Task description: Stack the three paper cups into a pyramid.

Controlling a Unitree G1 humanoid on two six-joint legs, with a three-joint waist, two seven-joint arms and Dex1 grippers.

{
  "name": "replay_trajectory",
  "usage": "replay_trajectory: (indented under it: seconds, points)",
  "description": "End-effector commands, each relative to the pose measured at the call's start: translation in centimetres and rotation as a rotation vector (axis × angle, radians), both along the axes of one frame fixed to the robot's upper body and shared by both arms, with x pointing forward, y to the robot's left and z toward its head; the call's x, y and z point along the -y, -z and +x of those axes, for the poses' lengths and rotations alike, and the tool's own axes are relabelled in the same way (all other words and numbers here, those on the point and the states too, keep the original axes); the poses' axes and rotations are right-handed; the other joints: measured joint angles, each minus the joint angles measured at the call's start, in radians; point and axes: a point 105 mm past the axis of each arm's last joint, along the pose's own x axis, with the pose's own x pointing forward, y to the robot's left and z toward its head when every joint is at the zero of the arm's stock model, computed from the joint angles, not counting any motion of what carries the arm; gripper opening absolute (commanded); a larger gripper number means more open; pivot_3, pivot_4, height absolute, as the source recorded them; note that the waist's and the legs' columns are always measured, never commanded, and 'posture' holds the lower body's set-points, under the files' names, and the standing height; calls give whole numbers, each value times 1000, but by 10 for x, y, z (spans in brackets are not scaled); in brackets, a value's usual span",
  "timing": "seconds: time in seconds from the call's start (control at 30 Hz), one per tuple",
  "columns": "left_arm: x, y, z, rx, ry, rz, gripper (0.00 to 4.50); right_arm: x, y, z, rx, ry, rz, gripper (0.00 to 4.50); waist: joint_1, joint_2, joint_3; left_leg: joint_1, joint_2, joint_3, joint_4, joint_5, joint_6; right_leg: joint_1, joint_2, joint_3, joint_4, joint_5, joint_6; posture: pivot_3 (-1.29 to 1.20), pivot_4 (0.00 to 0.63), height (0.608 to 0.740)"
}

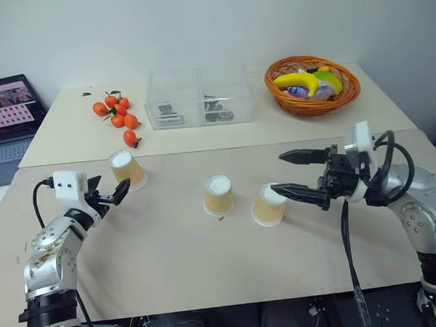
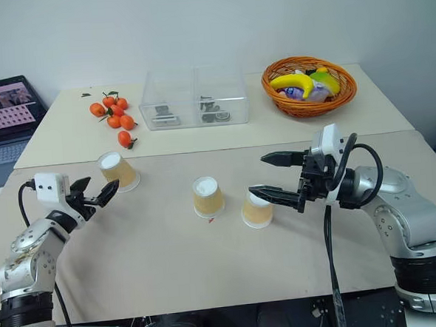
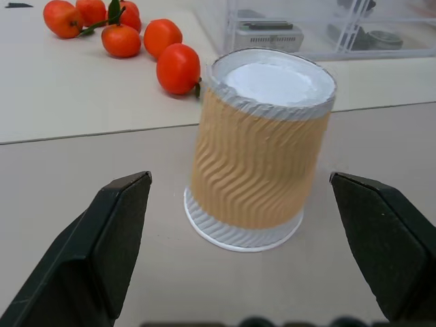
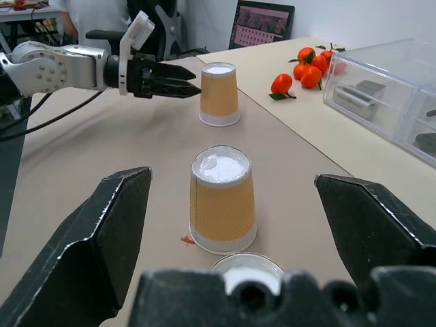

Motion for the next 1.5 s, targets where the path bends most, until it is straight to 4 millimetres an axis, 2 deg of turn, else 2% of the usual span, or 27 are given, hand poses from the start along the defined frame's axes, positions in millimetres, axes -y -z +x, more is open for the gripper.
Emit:
replay_trajectory:
  seconds: [0.03, 0.3, 0.6, 0.63, 0.73, 0.77, 0.8, 0.9, 1.03, 1.2, 1.33, 1.5]
  points:
    - [6, -16, 9, 55, 29, 33, 4493, 0, -14, -6, 53, -11, 12, 4500, 0, 0, 0, 0, 0, 0, 0, 0, 0, 0, 0, 0, 0, 0, 0, 0, 150, 730]
    - [24, -15, 27, 61, 75, 16, 4493, 1, -15, -7, 55, -9, 17, 4500, 0, 0, 0, 0, 0, 0, 0, 0, 0, 0, 0, 0, 0, 0, 0, 0, 150, 730]
    - [33, -19, 48, 86, 97, 5, 4493, 2, -13, -8, 53, 6, 20, 4500, -2, 0, 0, 0, 0, 0, 0, 0, 0, 0, 0, 0, 0, 1, 1, 0, 150, 730]
    - [35, -21, 48, 96, 113, -12, 3971, 2, -13, -8, 54, 9, 19, 4500, -2, 0, 0, 0, 0, 0, 0, 0, 0, 0, 0, 0, 0, 1, 1, 0, 150, 730]
    - [41, -19, 48, 91, 141, 2, 3051, 4, -12, -8, 54, 21, 16, 4500, -1, 0, 0, 0, 0, 0, 0, 0, 0, 0, 0, 0, 0, 1, 1, 0, 150, 730]
    - [44, -18, 47, 88, 152, 15, 2694, 4, -11, -8, 53, 24, 15, 4500, -1, 0, 0, 0, 0, 0, 0, 0, 0, 0, 0, 0, 0, 1, 1, 0, 150, 730]
    - [46, -17, 47, 81, 161, 31, 2596, 5, -11, -8, 53, 25, 13, 4500, -1, 0, 0, 0, 0, 0, 1, 0, 0, 0, 0, 0, 0, 1, 1, 0, 150, 730]
    - [62, -18, 39, 88, 243, 82, 2596, 5, -11, -9, 52, 26, 11, 4500, -1, 0, 0, 0, 0, 0, 1, 0, 0, 0, 0, 0, 0, 1, 1, 0, 150, 730]
    - [98, -24, 16, 106, 458, 136, 2596, 4, -11, -7, 52, 24, 10, 4500, -2, 0, 0, 0, 0, 0, 1, 0, 0, 0, 0, 0, 0, 1, 1, 0, 150, 730]
    - [134, -33, -7, 84, 664, 79, 2596, 1, -10, -5, 54, 13, 12, 4500, -1, 0, 0, 0, 0, 0, 1, 0, 0, 0, 0, 0, 0, 1, 1, 0, 150, 730]
    - [143, -29, -12, 46, 731, 79, 2596, 1, -10, -5, 57, 15, 10, 4500, -6, 0, 0, 0, 0, 1, 1, 0, 0, 0, 0, 0, 0, 1, 1, 0, 150, 730]
    - [140, -15, -9, -4, 727, 107, 2596, 3, -10, -7, 60, 28, 10, 4500, -4, 0, 0, 0, 0, 1, 1, 0, 0, 0, 0, 0, 0, 1, 1, 0, 150, 730]
